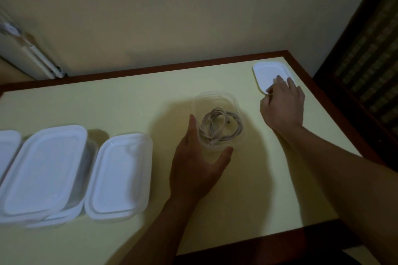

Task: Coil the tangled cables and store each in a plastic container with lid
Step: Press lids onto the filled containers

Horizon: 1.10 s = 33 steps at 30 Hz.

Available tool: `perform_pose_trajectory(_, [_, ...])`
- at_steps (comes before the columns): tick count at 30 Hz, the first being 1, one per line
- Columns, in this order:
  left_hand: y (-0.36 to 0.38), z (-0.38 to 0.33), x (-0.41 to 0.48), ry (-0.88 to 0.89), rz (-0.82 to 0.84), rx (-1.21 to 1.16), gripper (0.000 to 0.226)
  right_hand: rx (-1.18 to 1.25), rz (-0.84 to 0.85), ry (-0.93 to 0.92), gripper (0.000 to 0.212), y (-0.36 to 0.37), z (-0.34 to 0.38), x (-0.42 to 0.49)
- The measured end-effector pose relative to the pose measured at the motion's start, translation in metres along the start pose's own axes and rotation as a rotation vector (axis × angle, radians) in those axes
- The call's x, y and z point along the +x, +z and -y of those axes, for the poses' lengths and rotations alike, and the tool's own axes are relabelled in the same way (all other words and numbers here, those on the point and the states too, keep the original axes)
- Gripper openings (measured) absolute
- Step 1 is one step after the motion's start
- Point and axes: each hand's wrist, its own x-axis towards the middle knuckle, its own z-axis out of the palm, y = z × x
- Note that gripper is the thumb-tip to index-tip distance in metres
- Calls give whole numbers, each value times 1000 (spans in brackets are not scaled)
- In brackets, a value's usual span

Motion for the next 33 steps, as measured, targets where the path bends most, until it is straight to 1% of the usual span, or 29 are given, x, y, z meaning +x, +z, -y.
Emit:
perform_pose_trajectory(3, [0, 0, 0, -6, 7, 23, 110, 58, -14, -84, 21, -4, 0, -11])
perform_pose_trajectory(6, [1, 1, 2, -18, 25, 48, 111, 154, -15, -169, 25, -13, 6, -28])
perform_pose_trajectory(9, [0, 0, 2, -24, 31, 58, 111, 339, -12, -241, 28, -33, 22, -43])
perform_pose_trajectory(11, [-1, -3, 2, -27, 29, 59, 111, 418, 18, -265, 29, -49, 37, -49])
perform_pose_trajectory(14, [-3, -6, 2, -43, 33, 53, 112, 419, 109, -330, 34, -70, 55, -56])
perform_pose_trajectory(17, [-5, -9, 3, -57, 38, 21, 113, 383, 146, -455, 28, -82, 64, -67])
perform_pose_trajectory(21, [-8, -15, 4, -58, 4, -45, 100, 424, 247, -488, 25, -85, 74, -80])
perform_pose_trajectory(23, [-8, -14, 4, -43, 5, -58, 95, 405, 296, -569, 30, -84, 79, -84])
perform_pose_trajectory(25, [-7, -11, 4, -3, 13, -19, 95, 388, 306, -661, 28, -79, 82, -86])
perform_pose_trajectory(26, [-7, -10, 4, 20, 16, 11, 96, 399, 307, -655, 27, -79, 85, -86])
perform_pose_trajectory(27, [-7, -10, 4, 35, 15, 25, 96, 429, 301, -611, 28, -79, 87, -84])
perform_pose_trajectory(29, [-9, -12, 3, 8, 0, -47, 96, 450, 236, -518, 35, -78, 93, -75])
perform_pose_trajectory(31, [-10, -13, 3, -27, -18, -118, 99, 347, 182, -482, 37, -71, 96, -61])
perform_pose_trajectory(32, [-10, -14, 3, -31, -20, -123, 100, 257, 214, -463, 42, -67, 97, -53])
perform_pose_trajectory(33, [-10, -13, 3, -26, -24, -122, 102, 157, 269, -444, 51, -63, 98, -47])
